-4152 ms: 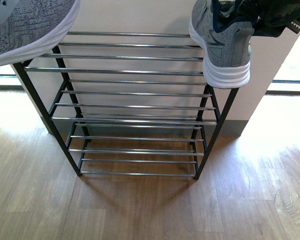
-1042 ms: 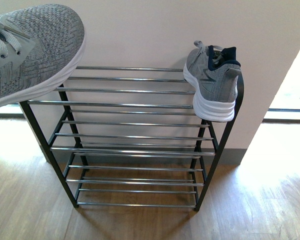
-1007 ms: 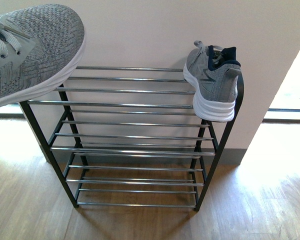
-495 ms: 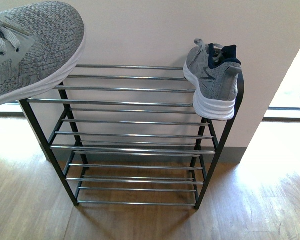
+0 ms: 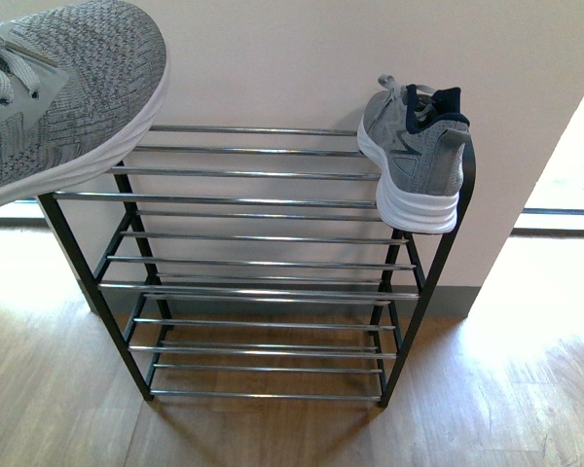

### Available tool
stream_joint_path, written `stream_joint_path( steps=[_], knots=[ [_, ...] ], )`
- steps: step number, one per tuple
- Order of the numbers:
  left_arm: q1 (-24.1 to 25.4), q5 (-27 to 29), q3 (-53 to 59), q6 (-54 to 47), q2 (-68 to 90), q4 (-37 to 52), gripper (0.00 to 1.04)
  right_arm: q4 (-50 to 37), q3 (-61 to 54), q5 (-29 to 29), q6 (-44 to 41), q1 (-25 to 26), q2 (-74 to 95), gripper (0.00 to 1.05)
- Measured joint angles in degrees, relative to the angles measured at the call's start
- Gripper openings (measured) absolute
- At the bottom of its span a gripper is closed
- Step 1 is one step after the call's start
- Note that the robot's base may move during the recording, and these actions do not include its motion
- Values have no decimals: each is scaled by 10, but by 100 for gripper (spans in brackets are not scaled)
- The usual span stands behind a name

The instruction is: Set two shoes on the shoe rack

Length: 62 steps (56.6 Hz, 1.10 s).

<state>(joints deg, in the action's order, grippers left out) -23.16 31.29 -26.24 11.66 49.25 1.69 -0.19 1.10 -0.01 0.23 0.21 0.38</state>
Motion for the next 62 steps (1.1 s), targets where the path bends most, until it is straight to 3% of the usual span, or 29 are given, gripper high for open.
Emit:
stream_joint_path(
  steps=[16,22,32,37,45,62],
  knots=[
    [0,0,0,0,0,0,2,0,0,0,0,0,0,2],
    [0,0,0,0,0,0,2,0,0,0,-1,0,0,27],
    [0,-24,-33,76,43,-46,2,0,0,0,-1,0,0,55],
    [-2,-44,-73,110,101,-47,2,0,0,0,-1,0,0,67],
    [-2,-98,-191,172,236,-49,2,0,0,0,0,0,0,96],
    [1,-130,-443,273,498,-121,2,0,0,0,-1,0,0,96]
  ],
)
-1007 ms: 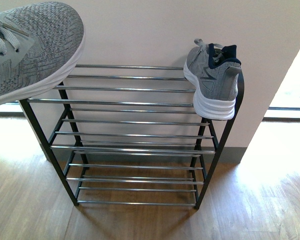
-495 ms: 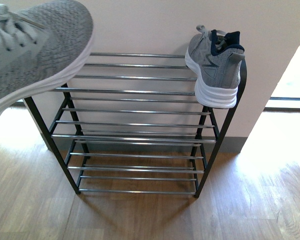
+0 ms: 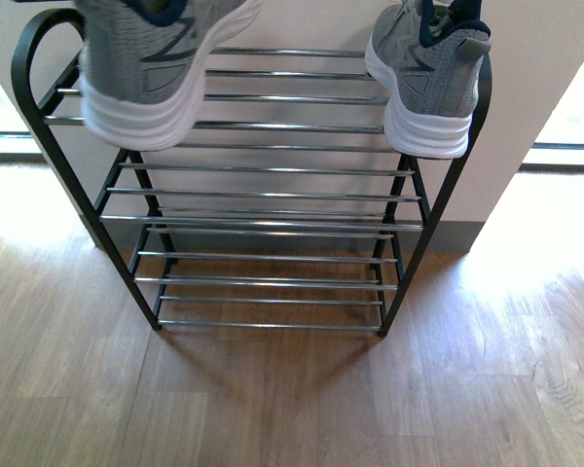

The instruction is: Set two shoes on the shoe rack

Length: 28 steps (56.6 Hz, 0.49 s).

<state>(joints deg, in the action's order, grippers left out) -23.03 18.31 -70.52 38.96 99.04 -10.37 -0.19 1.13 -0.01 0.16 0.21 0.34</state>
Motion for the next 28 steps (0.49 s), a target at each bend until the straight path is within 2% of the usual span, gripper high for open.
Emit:
stream_joint_path(
  steps=[16,28],
  knots=[
    [-33,-40,-189,101,172,-60,2,0,0,0,0,0,0,96],
    [-48,-57,-295,138,263,-101,2,0,0,0,0,0,0,96]
  ],
)
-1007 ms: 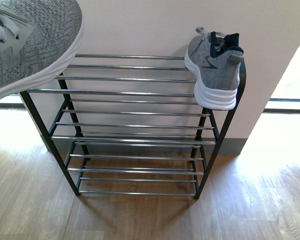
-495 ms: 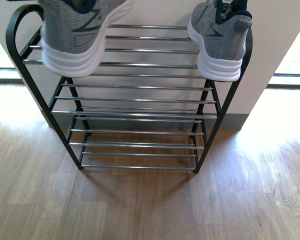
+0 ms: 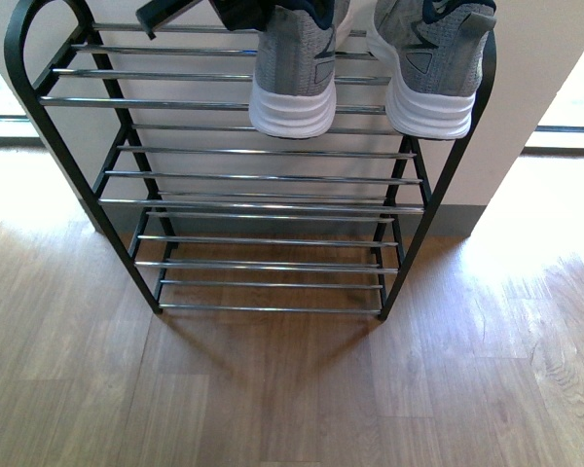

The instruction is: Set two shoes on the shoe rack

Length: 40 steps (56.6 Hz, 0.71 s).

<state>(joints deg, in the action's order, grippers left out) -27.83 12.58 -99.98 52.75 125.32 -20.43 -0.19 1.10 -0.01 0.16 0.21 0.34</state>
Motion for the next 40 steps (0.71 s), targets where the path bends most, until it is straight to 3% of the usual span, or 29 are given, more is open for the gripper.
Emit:
stream_joint_path(
  steps=[12,40],
  knots=[
    [-1,-20,-102,6,67,-33,2,0,0,0,0,0,0,96],
    [-13,-54,-173,-40,109,-70,2,0,0,0,0,0,0,96]
  ],
)
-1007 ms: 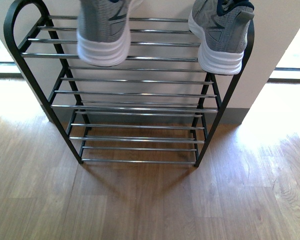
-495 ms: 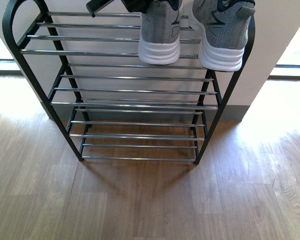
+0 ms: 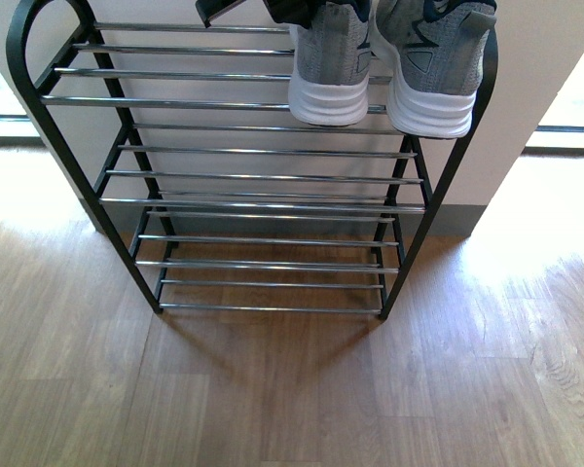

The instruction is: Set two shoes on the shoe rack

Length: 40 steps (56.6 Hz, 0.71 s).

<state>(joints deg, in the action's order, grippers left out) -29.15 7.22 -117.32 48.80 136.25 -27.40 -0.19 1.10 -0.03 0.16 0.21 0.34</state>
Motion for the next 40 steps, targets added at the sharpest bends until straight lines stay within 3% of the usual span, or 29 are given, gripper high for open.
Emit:
stream_joint_path(
  steps=[6,35,40],
  knots=[
    [0,-4,0,-3,0,2,5,0,0,0,0,0,0,96],
    [-1,3,41,-6,-38,34,94,0,0,0,0,0,0,96],
    [-2,17,52,-8,-58,35,95,0,0,0,0,0,0,96]
  ],
)
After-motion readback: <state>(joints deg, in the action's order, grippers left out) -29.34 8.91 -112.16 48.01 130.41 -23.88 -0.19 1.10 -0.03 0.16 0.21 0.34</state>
